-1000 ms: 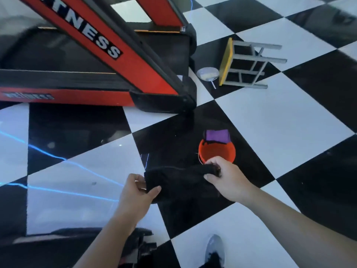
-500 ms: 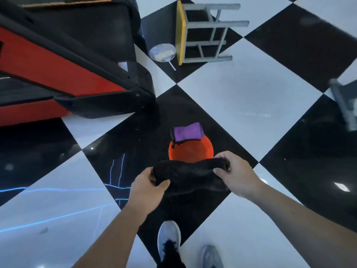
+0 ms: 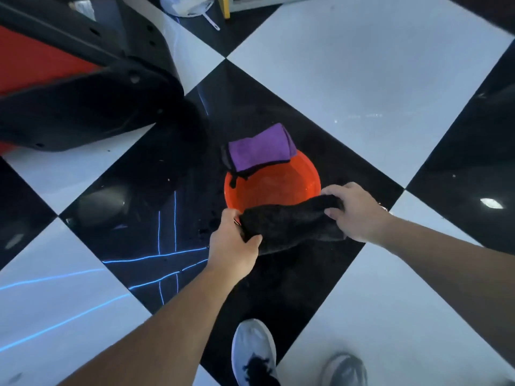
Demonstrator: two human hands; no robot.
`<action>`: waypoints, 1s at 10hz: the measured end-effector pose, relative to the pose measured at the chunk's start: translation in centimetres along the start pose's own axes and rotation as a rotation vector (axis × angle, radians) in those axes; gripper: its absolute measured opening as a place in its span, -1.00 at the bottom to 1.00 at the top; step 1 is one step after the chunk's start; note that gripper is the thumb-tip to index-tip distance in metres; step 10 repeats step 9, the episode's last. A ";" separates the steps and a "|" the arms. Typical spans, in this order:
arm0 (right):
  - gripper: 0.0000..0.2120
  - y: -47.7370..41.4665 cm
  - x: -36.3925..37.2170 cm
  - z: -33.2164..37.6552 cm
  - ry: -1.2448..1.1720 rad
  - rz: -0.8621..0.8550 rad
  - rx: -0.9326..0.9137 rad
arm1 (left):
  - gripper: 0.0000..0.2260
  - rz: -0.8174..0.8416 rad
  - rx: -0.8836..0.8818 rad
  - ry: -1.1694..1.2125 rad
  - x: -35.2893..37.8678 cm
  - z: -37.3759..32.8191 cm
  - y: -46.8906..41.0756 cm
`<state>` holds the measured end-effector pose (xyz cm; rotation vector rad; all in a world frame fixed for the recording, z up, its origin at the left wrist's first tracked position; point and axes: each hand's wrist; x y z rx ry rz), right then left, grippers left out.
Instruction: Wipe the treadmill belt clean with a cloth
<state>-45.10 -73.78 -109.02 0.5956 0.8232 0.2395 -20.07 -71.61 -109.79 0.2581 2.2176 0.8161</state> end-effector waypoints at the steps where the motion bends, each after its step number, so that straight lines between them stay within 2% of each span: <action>1: -0.61 -1.8 1.8 -1.4 0.011 0.027 -0.010 | -0.59 -0.002 -0.026 0.000 1.3 1.0 -1.7; 3: -0.51 -2.9 3.2 -1.9 0.038 0.021 -0.050 | -0.54 0.020 -0.060 -0.002 2.5 2.6 -2.4; 5: -0.39 -2.7 4.1 -1.9 0.098 0.029 -0.103 | -0.55 0.082 -0.012 -0.087 2.6 2.8 -2.6; 7: -0.38 -2.9 4.4 -1.4 0.360 -0.003 -0.081 | -0.47 0.097 0.034 -0.208 2.0 2.7 -3.0; 8: -0.44 -2.4 4.0 -0.7 0.473 -0.086 -0.133 | -0.46 0.018 0.098 -0.356 1.3 2.6 -2.4; 9: -0.53 -1.8 3.8 0.3 0.463 -0.131 -0.215 | -0.46 -0.114 0.211 -0.523 0.6 2.1 -1.8; 10: -0.53 -1.8 3.8 0.3 0.463 -0.131 -0.215 | -0.46 -0.114 0.211 -0.523 0.6 2.1 -1.8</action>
Point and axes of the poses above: each hand's wrist, its own y-axis away from the middle knuckle, its own x-axis out of the palm, z = x × y, and after that the axes turned 8 degrees about -y, right-handed
